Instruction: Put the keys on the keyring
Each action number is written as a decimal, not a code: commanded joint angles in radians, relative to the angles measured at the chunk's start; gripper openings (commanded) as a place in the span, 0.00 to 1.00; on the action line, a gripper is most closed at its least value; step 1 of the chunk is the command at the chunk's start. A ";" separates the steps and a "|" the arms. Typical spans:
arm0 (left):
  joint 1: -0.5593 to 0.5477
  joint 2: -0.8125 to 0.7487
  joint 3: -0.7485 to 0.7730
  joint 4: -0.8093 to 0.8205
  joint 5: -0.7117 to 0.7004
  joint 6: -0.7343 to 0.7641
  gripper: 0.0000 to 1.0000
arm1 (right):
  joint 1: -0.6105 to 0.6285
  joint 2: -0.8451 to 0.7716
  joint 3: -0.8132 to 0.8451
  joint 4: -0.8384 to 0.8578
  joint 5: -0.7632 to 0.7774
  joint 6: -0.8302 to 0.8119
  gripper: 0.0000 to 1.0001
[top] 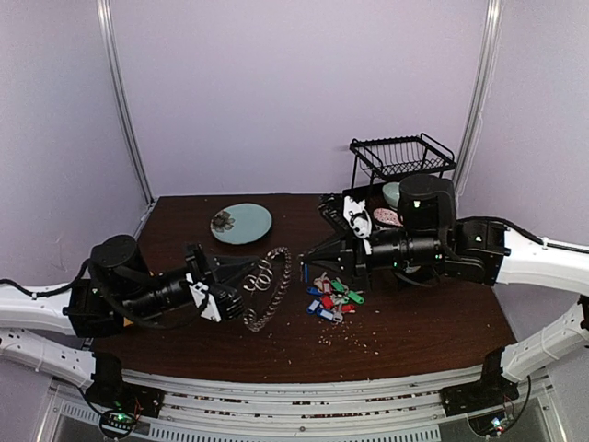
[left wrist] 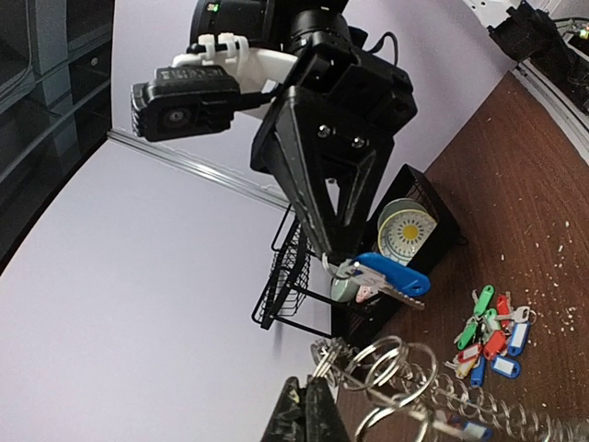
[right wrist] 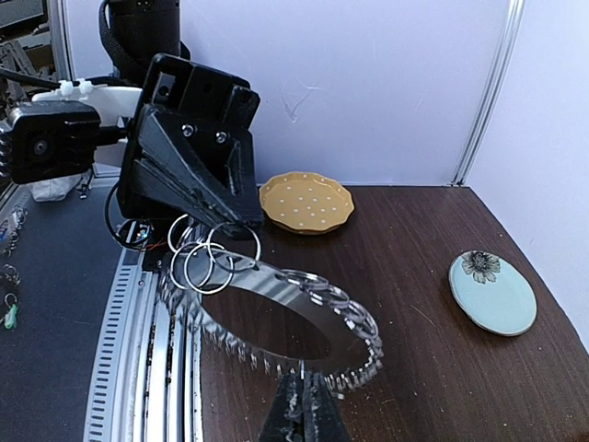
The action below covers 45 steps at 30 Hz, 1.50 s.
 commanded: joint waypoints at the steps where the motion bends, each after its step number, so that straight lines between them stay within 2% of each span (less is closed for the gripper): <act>1: -0.006 0.015 0.042 0.137 -0.032 -0.115 0.00 | 0.000 -0.034 0.017 0.019 -0.005 0.011 0.00; 4: -0.005 0.055 0.062 0.202 -0.148 -0.324 0.00 | -0.001 -0.022 0.026 0.043 -0.018 0.033 0.00; 11: -0.005 0.143 0.154 0.022 -0.201 -0.619 0.00 | 0.003 -0.013 0.042 0.042 -0.045 0.099 0.00; 17: -0.005 0.170 0.157 -0.010 -0.188 -0.712 0.00 | 0.010 -0.010 0.020 0.078 -0.032 0.146 0.00; 20: -0.005 0.189 0.147 -0.028 -0.231 -0.740 0.00 | 0.008 -0.002 0.007 0.077 -0.023 0.160 0.00; 26: -0.004 0.251 0.164 -0.097 -0.257 -0.884 0.00 | 0.003 0.050 -0.007 0.083 0.033 0.246 0.00; 28: 0.037 0.262 0.152 -0.152 -0.197 -0.967 0.00 | -0.015 0.046 -0.039 0.073 0.080 0.269 0.00; 31: 0.180 0.268 0.127 -0.235 0.022 -1.089 0.00 | -0.065 0.031 -0.101 0.098 0.100 0.332 0.00; 36: 0.201 0.312 0.095 -0.298 0.080 -1.073 0.00 | -0.210 0.029 -0.206 0.037 0.214 0.524 0.00; 37: 0.200 0.330 0.097 -0.301 0.114 -1.073 0.03 | -0.229 0.041 -0.222 0.008 0.229 0.539 0.00; 41: 0.200 0.503 0.173 -0.350 0.369 -1.007 0.33 | -0.260 0.064 -0.283 -0.033 0.264 0.577 0.00; 43: 0.197 0.630 0.285 -0.439 0.448 -0.990 0.40 | -0.277 0.059 -0.320 -0.038 0.292 0.594 0.00; 45: 0.183 0.748 0.401 -0.513 0.450 -1.021 0.42 | -0.306 0.048 -0.339 -0.069 0.309 0.611 0.00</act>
